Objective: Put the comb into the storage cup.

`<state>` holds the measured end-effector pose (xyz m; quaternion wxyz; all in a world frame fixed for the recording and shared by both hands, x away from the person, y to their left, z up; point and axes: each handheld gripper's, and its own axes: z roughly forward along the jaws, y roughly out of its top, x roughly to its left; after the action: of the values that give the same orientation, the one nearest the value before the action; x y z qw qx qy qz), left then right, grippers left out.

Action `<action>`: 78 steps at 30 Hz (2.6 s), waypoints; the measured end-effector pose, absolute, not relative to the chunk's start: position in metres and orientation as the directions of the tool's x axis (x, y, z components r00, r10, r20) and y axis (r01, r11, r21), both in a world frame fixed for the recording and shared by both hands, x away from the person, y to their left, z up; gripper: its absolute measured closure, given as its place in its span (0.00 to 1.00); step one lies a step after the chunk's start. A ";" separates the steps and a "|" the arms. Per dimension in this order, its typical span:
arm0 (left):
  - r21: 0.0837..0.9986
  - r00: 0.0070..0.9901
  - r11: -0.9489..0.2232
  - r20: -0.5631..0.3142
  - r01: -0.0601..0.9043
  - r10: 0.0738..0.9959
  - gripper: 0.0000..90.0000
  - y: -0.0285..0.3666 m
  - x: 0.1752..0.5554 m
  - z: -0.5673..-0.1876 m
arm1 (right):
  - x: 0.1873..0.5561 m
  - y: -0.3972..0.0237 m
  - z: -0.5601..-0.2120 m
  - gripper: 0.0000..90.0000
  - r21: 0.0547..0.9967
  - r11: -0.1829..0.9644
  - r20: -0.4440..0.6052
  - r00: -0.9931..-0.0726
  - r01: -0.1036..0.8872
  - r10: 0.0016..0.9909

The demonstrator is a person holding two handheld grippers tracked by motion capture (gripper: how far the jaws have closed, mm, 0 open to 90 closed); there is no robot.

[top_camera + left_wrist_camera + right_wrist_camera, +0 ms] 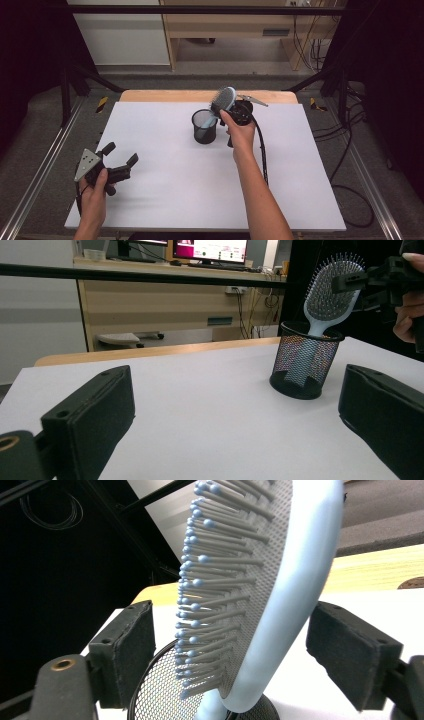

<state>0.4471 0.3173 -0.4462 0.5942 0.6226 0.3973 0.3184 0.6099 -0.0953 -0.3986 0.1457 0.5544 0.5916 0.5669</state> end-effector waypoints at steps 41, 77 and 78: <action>0.992 0.493 0.023 -0.081 0.124 0.866 0.02 0.315 0.446 -0.448 | 0.591 -0.109 -0.386 0.05 0.876 -0.177 0.362 -0.370 0.449 0.856; 0.993 0.489 0.023 -0.079 0.119 0.869 0.02 0.318 0.446 -0.446 | 0.578 -0.120 -0.378 0.11 0.977 -0.046 0.108 -0.300 0.206 0.948; 0.993 0.490 0.022 -0.077 0.117 0.868 0.02 0.318 0.446 -0.446 | 0.577 -0.121 -0.378 0.10 0.978 -0.036 0.098 -0.303 0.206 0.948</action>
<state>0.4456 0.3175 -0.4459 0.5962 0.6242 0.3945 0.3150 0.5769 -0.1205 -0.3776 0.3453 0.4790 0.6024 0.5371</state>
